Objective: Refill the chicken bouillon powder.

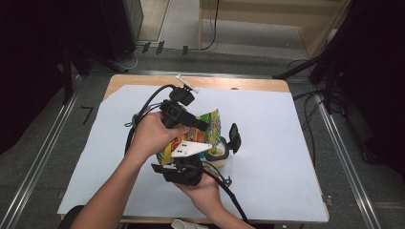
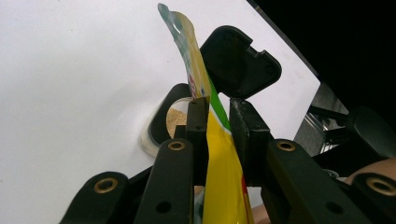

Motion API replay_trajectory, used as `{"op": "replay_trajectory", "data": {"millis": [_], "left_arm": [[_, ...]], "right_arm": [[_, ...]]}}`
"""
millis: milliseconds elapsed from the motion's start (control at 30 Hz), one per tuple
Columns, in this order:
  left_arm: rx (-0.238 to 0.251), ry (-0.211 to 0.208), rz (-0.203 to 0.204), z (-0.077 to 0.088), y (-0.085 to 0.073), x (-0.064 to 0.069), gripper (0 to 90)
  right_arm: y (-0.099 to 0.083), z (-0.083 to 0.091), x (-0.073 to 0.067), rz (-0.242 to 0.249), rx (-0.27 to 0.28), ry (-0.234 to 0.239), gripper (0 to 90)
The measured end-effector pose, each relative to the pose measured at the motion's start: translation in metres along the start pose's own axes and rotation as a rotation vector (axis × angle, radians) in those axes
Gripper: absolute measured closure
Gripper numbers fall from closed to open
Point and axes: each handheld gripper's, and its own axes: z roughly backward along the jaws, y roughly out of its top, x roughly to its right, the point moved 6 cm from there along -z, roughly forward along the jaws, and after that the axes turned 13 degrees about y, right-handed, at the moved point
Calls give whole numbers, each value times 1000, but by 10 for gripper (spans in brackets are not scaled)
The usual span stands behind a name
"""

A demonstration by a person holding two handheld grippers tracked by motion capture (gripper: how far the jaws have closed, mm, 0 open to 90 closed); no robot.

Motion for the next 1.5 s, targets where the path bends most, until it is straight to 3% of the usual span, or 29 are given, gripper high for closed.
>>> {"op": "replay_trajectory", "data": {"millis": [300, 900, 1500], "left_arm": [[-3, 14, -7, 1, -1, 1, 788], [-11, 24, 24, -2, 0, -8, 790], [-15, 14, 17, -4, 1, -8, 790]], "right_arm": [[-1, -1, 2, -2, 0, 2, 689], [2, 2, -1, -37, 19, 31, 687], [1, 2, 0, -29, 6, 15, 688]]}}
